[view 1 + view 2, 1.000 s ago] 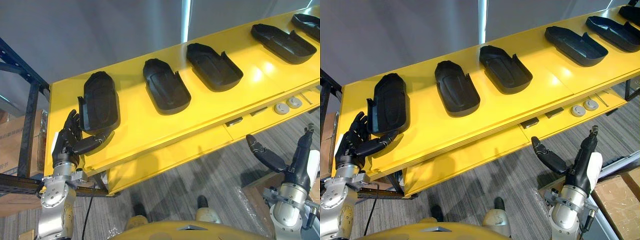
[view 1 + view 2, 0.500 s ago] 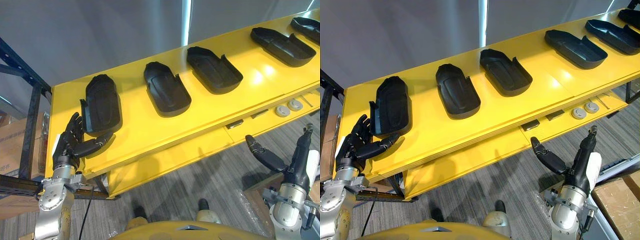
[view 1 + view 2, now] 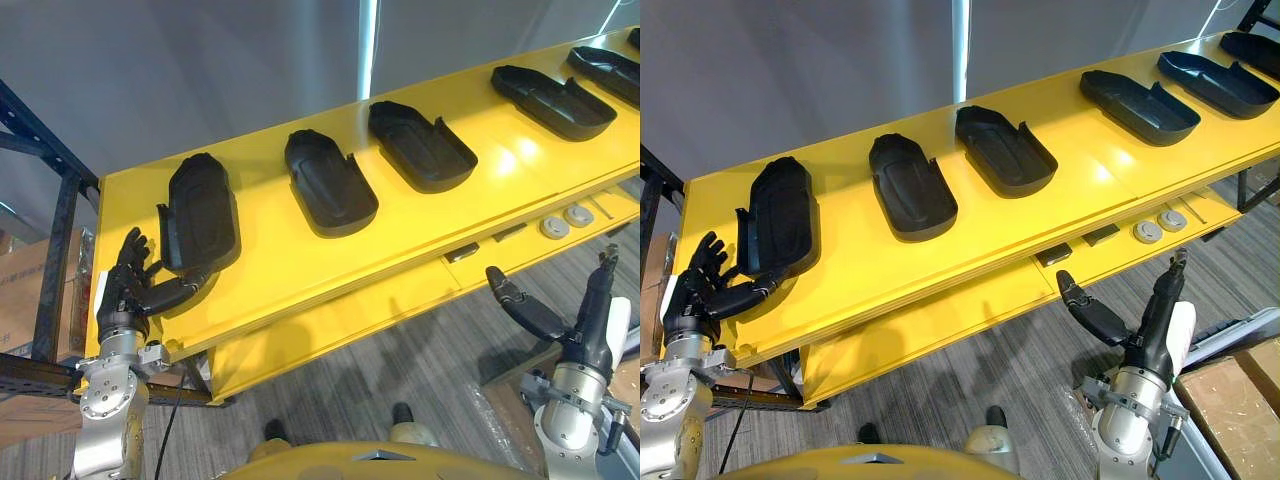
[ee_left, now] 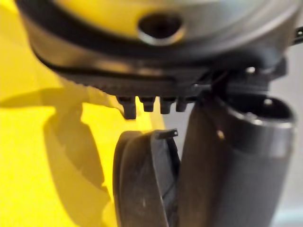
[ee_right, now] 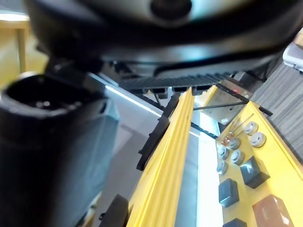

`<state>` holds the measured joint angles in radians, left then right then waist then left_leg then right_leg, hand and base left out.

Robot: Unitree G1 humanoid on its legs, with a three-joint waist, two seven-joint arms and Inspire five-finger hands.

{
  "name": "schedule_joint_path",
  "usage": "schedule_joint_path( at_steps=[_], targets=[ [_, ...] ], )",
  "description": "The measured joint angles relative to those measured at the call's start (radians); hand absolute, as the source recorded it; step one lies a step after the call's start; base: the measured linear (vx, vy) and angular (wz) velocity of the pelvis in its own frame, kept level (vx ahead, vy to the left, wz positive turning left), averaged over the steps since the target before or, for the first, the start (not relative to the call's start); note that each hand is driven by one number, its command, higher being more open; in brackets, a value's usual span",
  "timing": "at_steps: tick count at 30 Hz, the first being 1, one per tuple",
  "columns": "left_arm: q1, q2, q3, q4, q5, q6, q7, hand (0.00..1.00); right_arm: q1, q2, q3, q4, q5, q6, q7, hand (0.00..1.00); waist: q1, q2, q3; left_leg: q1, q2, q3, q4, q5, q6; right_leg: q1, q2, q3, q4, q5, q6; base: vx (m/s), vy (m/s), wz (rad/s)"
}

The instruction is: Walk over and take three plastic housings, then place them on the shelf

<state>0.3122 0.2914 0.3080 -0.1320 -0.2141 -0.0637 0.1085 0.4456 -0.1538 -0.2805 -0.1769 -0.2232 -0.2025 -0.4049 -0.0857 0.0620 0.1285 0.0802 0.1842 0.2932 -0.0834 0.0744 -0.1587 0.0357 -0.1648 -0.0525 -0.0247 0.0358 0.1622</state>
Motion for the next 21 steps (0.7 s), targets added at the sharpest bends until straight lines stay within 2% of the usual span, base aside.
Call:
schedule_joint_path(
  at_steps=[3, 6, 10, 13, 16, 21],
  targets=[
    [0.011, 0.0, 0.004, -0.091, -0.002, -0.039, -0.007, 1.0, -0.002, 0.0, 0.002, 0.0, 0.0, 0.0, -0.002, 1.0, 0.004, -0.002, -0.001, 0.0, 0.0, -0.003, 0.0, 0.0, 0.0, 0.001, 0.0, -0.002, 0.001, 0.0, 0.0, 0.0, 0.0, 0.01],
    [0.01, 0.0, 0.005, -0.22, -0.009, -0.082, -0.051, 1.0, -0.011, 0.0, 0.019, 0.0, 0.0, 0.0, -0.007, 1.0, 0.004, -0.001, -0.002, 0.0, 0.0, -0.003, 0.0, 0.0, 0.0, 0.002, 0.0, -0.003, 0.001, 0.0, 0.0, 0.0, 0.0, 0.0],
    [-0.021, 0.0, -0.001, -0.278, -0.021, -0.121, -0.11, 1.0, -0.018, 0.0, 0.037, 0.001, -0.001, 0.0, -0.008, 1.0, -0.003, 0.015, -0.011, 0.0, 0.0, -0.001, 0.0, 0.0, 0.0, 0.0, 0.0, -0.001, 0.001, 0.0, 0.0, 0.0, 0.0, 0.0],
    [-0.054, 0.016, -0.023, -0.278, -0.019, -0.121, -0.112, 1.0, -0.02, 0.0, 0.037, 0.013, -0.001, 0.005, -0.01, 1.0, -0.006, 0.023, -0.012, 0.001, 0.0, 0.003, 0.0, 0.0, 0.0, -0.006, 0.0, 0.002, -0.001, 0.0, 0.0, 0.0, 0.0, -0.03],
    [-0.084, 0.069, -0.057, -0.267, -0.019, -0.102, -0.122, 1.0, -0.021, 0.0, 0.038, 0.016, -0.001, 0.011, -0.011, 1.0, -0.011, 0.023, -0.011, 0.001, 0.0, 0.008, 0.0, -0.001, -0.001, -0.008, 0.0, 0.007, -0.005, 0.001, 0.0, 0.0, 0.0, -0.05],
    [-0.129, 0.088, -0.067, -0.239, -0.009, -0.006, -0.133, 1.0, -0.029, 0.0, 0.049, 0.016, 0.0, 0.013, -0.011, 1.0, -0.022, 0.023, -0.011, 0.002, 0.001, 0.027, 0.0, -0.003, -0.004, -0.016, 0.003, 0.027, -0.003, 0.005, 0.001, 0.01, 0.002, -0.1]
  ],
)
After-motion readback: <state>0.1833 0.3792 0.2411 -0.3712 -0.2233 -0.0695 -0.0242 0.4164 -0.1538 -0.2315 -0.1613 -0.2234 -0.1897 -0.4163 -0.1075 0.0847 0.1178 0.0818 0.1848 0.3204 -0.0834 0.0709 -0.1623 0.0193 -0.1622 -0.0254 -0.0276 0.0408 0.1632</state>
